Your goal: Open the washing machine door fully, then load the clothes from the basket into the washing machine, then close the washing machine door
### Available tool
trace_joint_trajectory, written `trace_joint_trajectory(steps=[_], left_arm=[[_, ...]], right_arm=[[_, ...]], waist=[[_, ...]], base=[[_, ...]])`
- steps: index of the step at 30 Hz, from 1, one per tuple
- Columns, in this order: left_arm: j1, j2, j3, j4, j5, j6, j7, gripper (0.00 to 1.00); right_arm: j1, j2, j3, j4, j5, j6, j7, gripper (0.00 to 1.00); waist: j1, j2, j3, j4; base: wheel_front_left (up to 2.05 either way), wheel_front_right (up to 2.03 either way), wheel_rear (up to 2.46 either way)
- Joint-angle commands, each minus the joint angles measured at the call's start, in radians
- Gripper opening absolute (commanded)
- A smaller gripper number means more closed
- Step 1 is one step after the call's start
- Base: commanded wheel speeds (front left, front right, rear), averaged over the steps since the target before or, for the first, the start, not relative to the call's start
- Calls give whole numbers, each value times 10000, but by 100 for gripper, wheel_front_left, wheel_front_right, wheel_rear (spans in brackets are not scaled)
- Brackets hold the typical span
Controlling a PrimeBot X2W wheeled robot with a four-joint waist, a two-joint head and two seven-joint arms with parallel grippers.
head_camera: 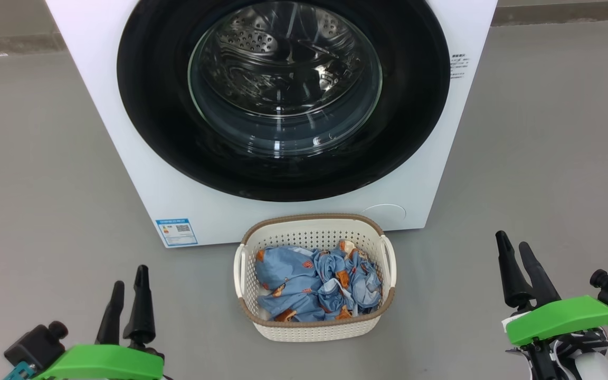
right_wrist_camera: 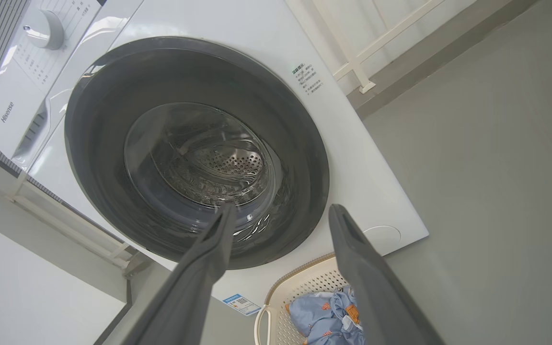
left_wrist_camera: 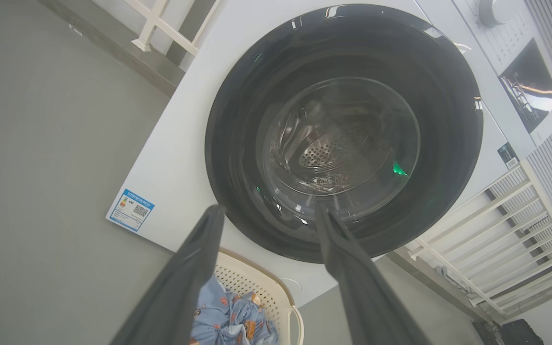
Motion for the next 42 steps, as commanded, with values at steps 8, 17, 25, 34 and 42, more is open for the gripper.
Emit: trace_joint_trajectory(steps=[8, 17, 25, 34, 42], left_arm=[[-533, 166, 58, -29, 1113, 67, -340, 100], [-644, 200, 43, 81, 2131, 124, -611, 100], [-746, 232, 4, 185, 3033, 188, -850, 100], [-882, 261, -57, 278, 3976, 198, -1121, 100], [-968, 268, -102, 301, 4713, 199, -1332, 100]], right_arm=[[-695, -256, 419, -93, -1063, 38, -388, 100], [-867, -405, 674, -24, -1957, 40, -655, 100], [-996, -484, 831, 19, -2770, 42, -891, 100], [-1162, -581, 982, 132, -3699, 44, -1158, 100], [-1296, -663, 1072, 223, -4439, 46, -1365, 100]], waist=[[-1, 0, -50, -26], [-1, 0, -74, -44], [-1, 0, -29, -70], [-1, 0, -14, -101], [-1, 0, -31, -98]], base=[[0, 0, 0], [0, 0, 0], [0, 0, 0], [0, 0, 0], [0, 0, 0]])
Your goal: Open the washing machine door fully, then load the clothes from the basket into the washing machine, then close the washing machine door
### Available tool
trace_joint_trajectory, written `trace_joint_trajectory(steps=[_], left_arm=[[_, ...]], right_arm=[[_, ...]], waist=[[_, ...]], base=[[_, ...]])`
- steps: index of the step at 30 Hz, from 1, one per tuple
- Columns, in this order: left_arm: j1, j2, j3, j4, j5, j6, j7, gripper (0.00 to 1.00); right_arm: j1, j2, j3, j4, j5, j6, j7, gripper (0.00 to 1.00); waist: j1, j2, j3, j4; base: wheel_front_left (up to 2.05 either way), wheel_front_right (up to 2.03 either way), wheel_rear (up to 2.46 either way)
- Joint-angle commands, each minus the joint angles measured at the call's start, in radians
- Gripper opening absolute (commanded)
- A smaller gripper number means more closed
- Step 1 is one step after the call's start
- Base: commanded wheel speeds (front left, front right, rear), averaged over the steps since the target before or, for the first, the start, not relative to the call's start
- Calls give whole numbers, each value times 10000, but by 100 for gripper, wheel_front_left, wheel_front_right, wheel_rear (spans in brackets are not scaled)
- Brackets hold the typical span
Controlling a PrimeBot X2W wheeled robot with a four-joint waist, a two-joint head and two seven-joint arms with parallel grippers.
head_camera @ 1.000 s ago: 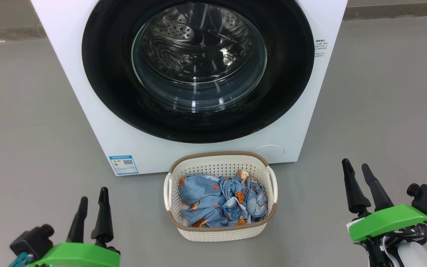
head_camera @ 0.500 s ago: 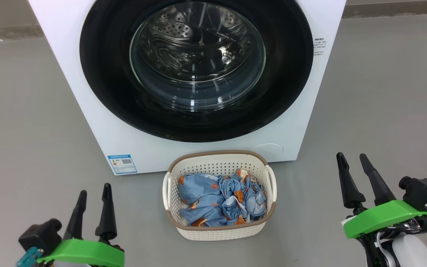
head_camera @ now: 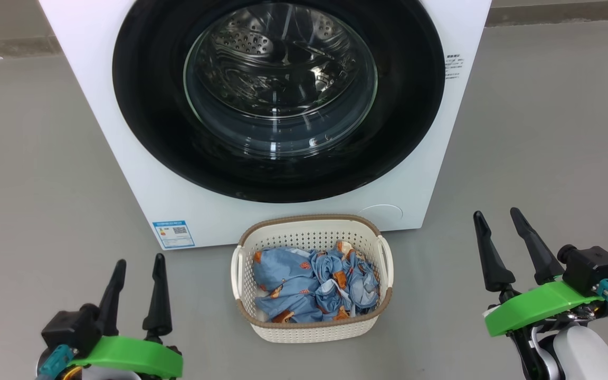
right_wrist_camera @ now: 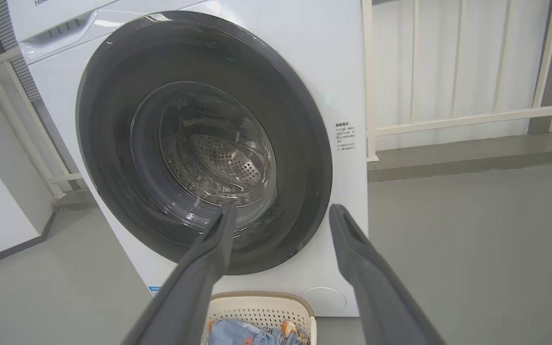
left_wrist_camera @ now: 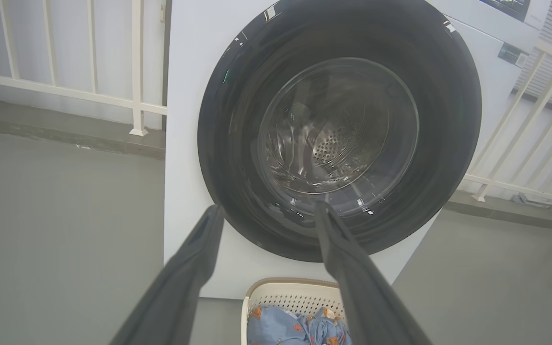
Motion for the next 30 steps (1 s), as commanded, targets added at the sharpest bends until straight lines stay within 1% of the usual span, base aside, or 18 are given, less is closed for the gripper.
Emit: trace_joint_trajectory(steps=[1, 8, 30], left_arm=[[-494, 184, 240, -183, 295, 26, -131, 100], [-569, 199, 224, -172, 982, 34, -323, 100], [-567, 143, 394, -59, 1050, 66, -323, 100]], right_arm=[[-435, -145, 235, -207, -276, 45, -191, 100], [-546, -196, 330, -180, -931, 46, -381, 100], [-543, -159, 216, -45, -905, 46, -381, 100]], waist=[[0, 0, -2, 1], [0, 0, 0, 3], [0, 0, 68, 14]], base=[[0, 0, 0], [0, 0, 0], [0, 0, 0]])
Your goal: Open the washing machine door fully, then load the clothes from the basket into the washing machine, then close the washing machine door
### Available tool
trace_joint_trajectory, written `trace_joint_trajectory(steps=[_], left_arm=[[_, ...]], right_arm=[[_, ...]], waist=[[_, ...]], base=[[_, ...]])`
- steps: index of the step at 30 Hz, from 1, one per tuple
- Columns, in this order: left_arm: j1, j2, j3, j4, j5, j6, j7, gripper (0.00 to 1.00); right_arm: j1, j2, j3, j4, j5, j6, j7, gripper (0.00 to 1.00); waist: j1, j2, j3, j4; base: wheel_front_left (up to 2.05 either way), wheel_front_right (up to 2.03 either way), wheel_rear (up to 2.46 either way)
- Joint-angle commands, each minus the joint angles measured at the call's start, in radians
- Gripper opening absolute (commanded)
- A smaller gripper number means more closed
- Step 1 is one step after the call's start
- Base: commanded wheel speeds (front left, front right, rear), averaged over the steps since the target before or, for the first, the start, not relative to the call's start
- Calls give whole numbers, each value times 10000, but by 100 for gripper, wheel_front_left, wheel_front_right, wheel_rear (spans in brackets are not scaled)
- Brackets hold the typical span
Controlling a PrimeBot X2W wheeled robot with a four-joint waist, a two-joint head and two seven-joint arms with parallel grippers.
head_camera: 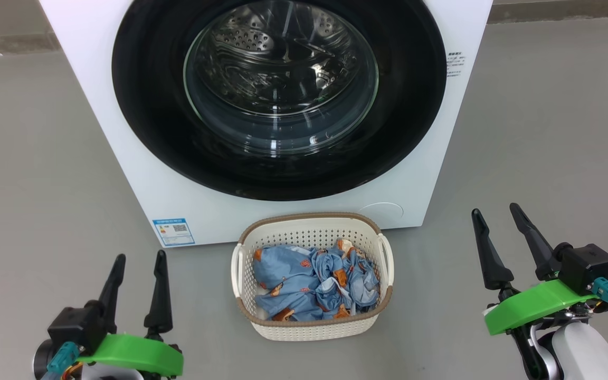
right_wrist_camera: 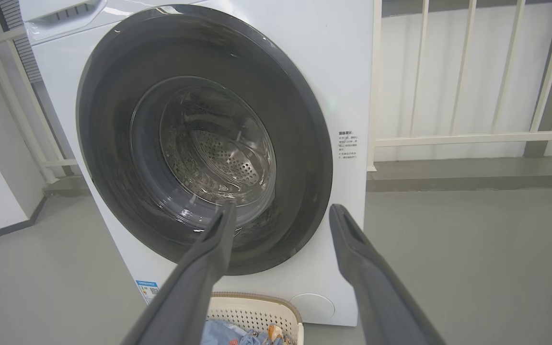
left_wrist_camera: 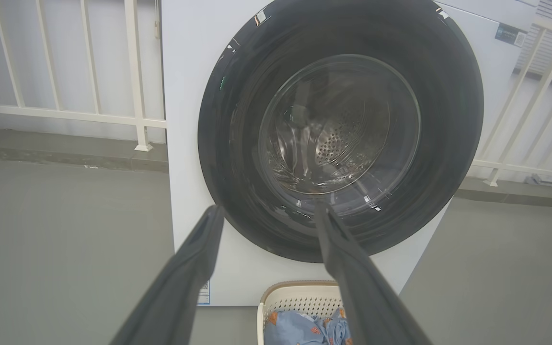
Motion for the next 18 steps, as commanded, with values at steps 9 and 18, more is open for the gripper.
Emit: trace_joint_trajectory(steps=[9, 18], left_arm=[[-458, 148, 356, -35, 117, 48, -107, 100], [-463, 173, 324, -82, 207, 73, -107, 100]], right_arm=[[-375, -62, 139, -157, -157, 46, -122, 100], [-384, -57, 116, -193, -153, 46, -122, 100]], waist=[[-1, 0, 12, -9], [-1, 0, 32, -7]], base=[[0, 0, 0], [25, 25, -50]])
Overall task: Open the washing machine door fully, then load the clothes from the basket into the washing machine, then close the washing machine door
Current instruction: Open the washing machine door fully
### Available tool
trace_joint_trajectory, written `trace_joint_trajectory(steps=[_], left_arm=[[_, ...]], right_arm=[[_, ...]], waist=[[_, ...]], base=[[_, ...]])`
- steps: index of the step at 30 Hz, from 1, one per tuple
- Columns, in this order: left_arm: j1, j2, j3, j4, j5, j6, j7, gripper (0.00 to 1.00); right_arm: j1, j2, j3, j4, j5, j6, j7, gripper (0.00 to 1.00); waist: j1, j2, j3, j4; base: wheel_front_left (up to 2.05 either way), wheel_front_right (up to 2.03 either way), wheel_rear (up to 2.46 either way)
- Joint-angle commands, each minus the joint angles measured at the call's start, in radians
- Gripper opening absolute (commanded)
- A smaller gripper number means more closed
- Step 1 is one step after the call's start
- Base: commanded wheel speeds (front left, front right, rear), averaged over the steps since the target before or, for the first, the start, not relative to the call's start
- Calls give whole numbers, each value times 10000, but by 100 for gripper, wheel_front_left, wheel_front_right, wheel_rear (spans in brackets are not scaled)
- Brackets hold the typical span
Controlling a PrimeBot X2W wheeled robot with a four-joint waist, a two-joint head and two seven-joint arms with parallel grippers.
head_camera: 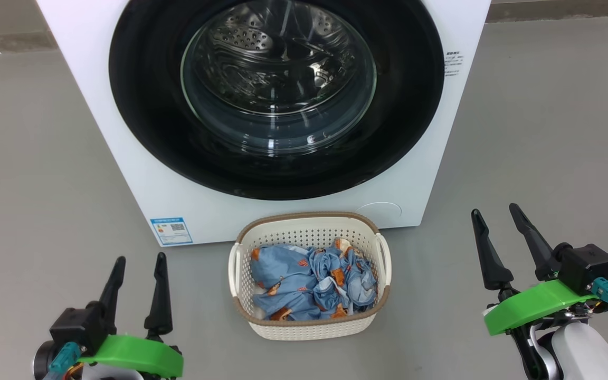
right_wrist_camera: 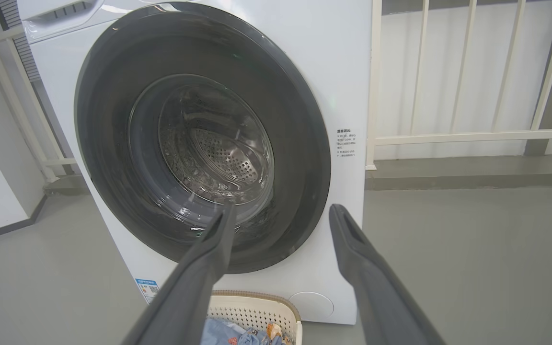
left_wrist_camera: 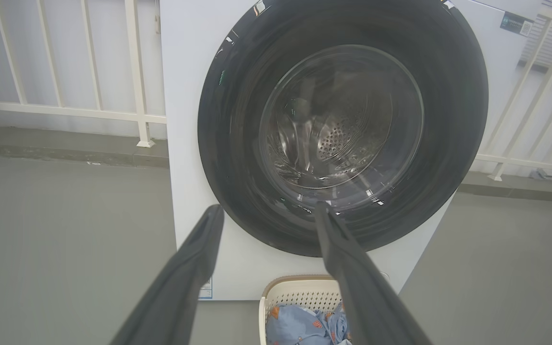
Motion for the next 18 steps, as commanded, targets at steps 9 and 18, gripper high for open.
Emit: trace_joint_trajectory(steps=[9, 18], left_arm=[[-456, 181, 304, -192, 142, 77, -107, 100], [-460, 152, 315, -249, 85, 71, -107, 100]], right_arm=[[-383, -67, 136, -240, -160, 46, -122, 100], [-405, -65, 156, -218, -167, 46, -122, 100]], waist=[[0, -1, 9, -11], [0, -1, 11, -17]], base=[[95, 95, -190], [113, 113, -225]])
